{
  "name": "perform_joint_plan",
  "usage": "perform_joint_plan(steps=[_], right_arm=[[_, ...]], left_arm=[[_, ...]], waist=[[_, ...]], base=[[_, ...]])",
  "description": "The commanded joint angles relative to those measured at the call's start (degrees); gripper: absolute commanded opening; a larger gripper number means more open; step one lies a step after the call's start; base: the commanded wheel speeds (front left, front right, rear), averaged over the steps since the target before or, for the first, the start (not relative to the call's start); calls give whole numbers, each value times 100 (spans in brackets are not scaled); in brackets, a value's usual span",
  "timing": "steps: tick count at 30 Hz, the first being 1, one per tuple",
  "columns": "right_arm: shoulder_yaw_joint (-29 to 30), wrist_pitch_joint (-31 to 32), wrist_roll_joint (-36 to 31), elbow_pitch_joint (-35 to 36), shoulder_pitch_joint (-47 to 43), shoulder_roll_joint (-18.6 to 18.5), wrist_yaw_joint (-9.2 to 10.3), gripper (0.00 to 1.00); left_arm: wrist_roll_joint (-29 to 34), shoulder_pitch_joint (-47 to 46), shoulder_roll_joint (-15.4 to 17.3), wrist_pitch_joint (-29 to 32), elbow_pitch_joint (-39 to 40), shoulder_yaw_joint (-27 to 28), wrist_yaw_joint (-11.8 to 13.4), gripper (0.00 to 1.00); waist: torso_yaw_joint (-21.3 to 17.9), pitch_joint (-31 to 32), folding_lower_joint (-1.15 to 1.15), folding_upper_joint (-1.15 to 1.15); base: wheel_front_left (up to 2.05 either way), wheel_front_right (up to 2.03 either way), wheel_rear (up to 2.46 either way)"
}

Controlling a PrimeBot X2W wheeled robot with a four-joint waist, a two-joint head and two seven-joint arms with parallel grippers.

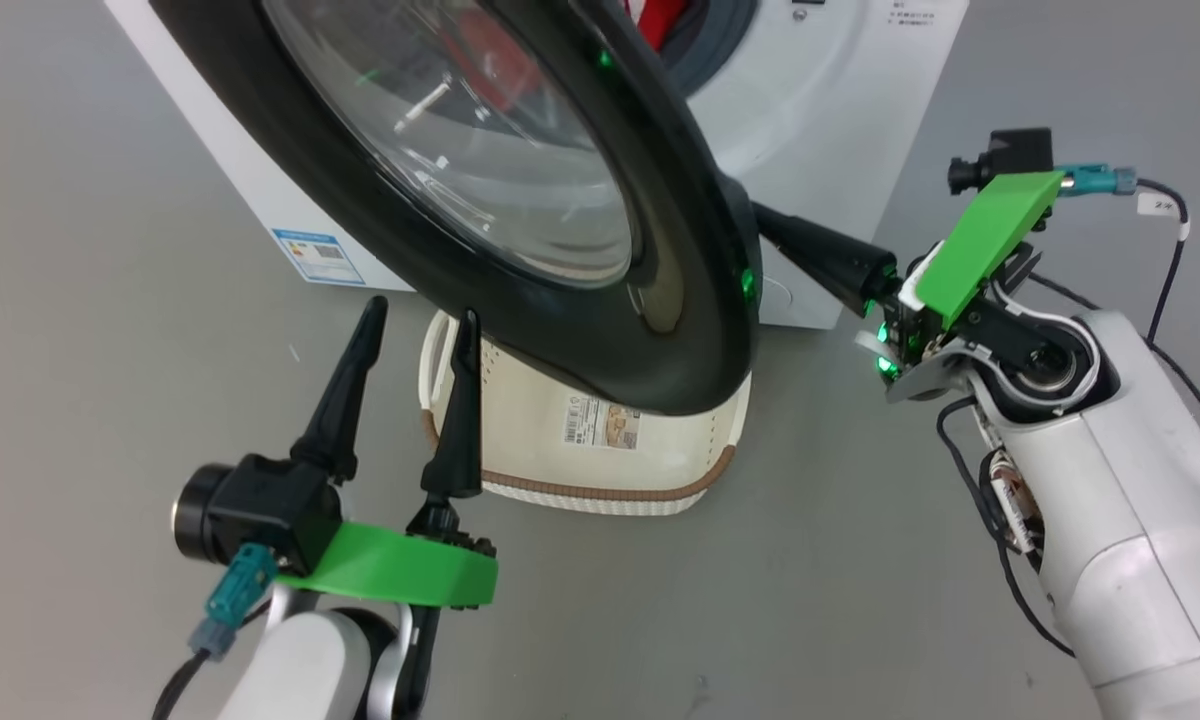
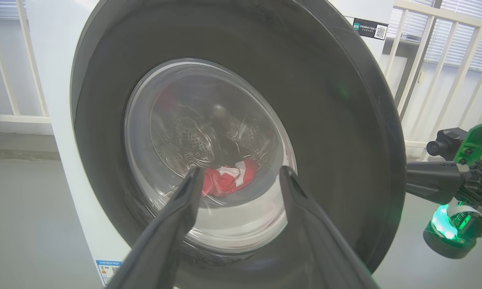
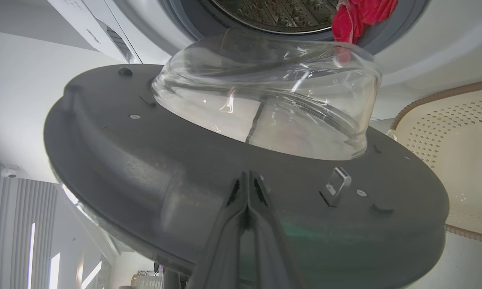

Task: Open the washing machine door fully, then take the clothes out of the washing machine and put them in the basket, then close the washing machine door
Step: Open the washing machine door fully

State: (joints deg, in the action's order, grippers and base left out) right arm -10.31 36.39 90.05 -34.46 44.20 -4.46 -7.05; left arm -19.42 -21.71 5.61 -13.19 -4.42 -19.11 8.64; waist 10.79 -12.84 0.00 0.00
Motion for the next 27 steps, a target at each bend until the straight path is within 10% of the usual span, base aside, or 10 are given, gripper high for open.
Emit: perform_joint_plan(steps=[1, 27], right_arm=[[-142, 59, 42, 228, -82, 155, -44, 0], [-893, 90, 418, 781, -887, 157, -44, 0]], left_arm=[[-67, 58, 122, 6, 114, 146, 45, 100], [-238, 408, 116, 28, -21, 54, 142, 100]], waist=[[89, 109, 0, 0], [591, 621, 0, 0]], base=[[0, 0, 0], [0, 0, 0]])
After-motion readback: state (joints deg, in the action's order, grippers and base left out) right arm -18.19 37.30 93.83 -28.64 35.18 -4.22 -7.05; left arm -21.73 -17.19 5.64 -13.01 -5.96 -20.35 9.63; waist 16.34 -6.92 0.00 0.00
